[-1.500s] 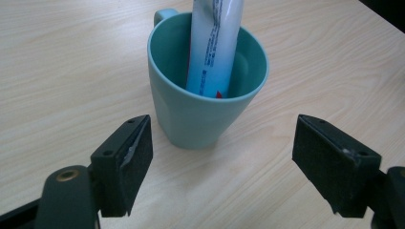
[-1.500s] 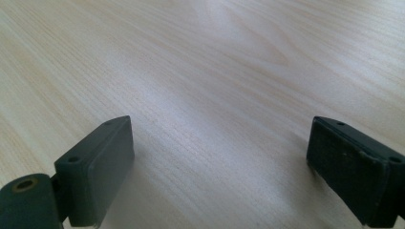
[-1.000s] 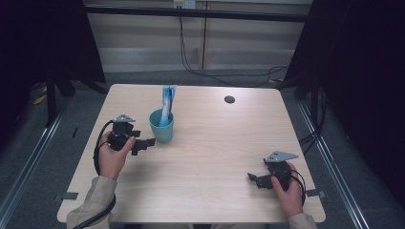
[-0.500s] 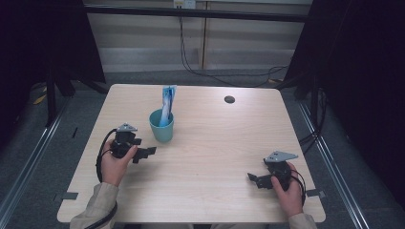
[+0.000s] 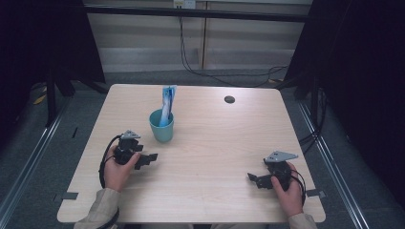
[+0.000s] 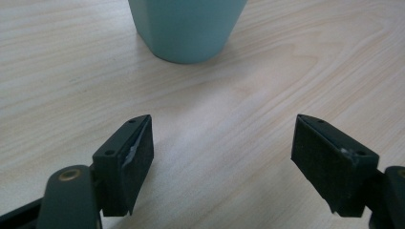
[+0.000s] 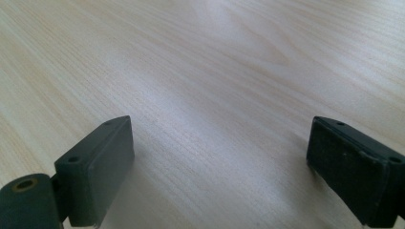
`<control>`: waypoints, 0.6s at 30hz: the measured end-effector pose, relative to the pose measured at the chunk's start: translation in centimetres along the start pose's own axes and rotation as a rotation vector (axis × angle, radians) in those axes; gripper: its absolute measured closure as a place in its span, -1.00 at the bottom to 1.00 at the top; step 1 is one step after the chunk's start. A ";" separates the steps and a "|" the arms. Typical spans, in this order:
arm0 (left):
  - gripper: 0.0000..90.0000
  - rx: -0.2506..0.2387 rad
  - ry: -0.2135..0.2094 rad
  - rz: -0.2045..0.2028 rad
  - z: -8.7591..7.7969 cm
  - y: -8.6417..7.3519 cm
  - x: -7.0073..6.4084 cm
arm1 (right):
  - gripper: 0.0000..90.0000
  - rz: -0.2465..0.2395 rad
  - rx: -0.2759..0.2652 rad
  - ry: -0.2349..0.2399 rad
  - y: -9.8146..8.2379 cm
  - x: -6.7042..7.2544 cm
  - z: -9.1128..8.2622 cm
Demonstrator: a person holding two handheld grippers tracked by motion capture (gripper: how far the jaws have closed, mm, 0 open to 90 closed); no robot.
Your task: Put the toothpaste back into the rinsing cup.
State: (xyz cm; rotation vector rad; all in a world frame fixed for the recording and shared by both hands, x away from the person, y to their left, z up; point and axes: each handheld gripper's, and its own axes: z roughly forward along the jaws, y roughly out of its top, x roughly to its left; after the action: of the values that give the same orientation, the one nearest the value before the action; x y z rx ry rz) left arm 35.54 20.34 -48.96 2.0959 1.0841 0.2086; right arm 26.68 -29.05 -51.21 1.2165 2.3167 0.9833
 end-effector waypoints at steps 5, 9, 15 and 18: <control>-0.50 0.014 0.017 0.000 0.3 -0.5 0.0 | -0.81 0.000 0.000 0.000 0.0 0.0 0.0; -0.50 0.014 0.029 0.014 0.6 -0.8 -0.1 | -0.81 0.000 0.000 0.000 0.0 0.0 0.0; -0.51 0.009 0.048 0.057 0.8 -1.1 -0.4 | -0.81 0.000 0.000 0.000 0.0 0.0 0.0; -0.55 -0.002 0.062 0.083 0.9 -1.3 -0.7 | -0.81 0.000 0.000 0.000 0.0 0.0 0.0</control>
State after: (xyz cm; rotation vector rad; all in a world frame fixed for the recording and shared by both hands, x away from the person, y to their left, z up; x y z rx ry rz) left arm 34.71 19.77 -50.40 2.1476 1.0329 0.3167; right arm 26.67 -29.05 -51.21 1.2168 2.3167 0.9830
